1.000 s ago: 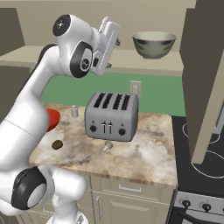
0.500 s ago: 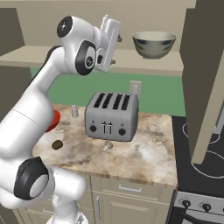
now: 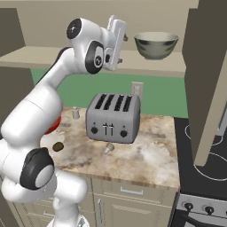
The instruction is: Pick both bowls and place them on the counter. Then place the mushroom in one bowl and place the kiwi in the other bowl.
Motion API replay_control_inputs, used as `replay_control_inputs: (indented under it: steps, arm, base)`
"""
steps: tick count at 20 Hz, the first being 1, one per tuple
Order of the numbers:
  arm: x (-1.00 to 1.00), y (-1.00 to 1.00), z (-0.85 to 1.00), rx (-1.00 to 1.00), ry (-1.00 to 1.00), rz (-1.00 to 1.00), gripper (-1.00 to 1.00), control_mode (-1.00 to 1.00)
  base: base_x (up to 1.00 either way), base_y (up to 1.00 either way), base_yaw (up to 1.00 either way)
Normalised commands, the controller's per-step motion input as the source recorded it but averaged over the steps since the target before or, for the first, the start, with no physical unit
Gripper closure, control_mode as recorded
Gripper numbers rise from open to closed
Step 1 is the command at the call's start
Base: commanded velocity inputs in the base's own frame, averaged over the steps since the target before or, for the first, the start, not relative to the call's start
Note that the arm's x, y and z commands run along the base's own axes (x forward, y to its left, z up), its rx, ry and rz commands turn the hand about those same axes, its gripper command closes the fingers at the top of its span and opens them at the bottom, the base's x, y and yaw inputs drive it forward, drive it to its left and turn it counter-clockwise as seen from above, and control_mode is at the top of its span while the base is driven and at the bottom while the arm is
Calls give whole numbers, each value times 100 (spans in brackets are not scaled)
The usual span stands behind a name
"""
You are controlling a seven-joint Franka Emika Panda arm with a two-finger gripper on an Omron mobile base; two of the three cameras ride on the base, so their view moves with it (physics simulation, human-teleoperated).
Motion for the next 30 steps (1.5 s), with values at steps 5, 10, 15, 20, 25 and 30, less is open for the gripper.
replay_control_inputs:
  steps: [5,10,15,20,25,30]
  arm:
    - [31,-9,0,0,0,0,-100,-100]
    - [34,-5,0,0,0,-1,-100,-100]
    - [32,-8,0,-2,0,-5,-100,-100]
    - [18,-17,0,-1,0,-6,-100,-100]
    - [10,-15,-1,0,0,-2,-100,-100]
    - [10,-11,-4,0,0,0,-100,-100]
  base:
    - [0,0,0]
    - [0,0,0]
    - [0,0,0]
    - [0,0,0]
    - [0,0,0]
    - [0,0,0]
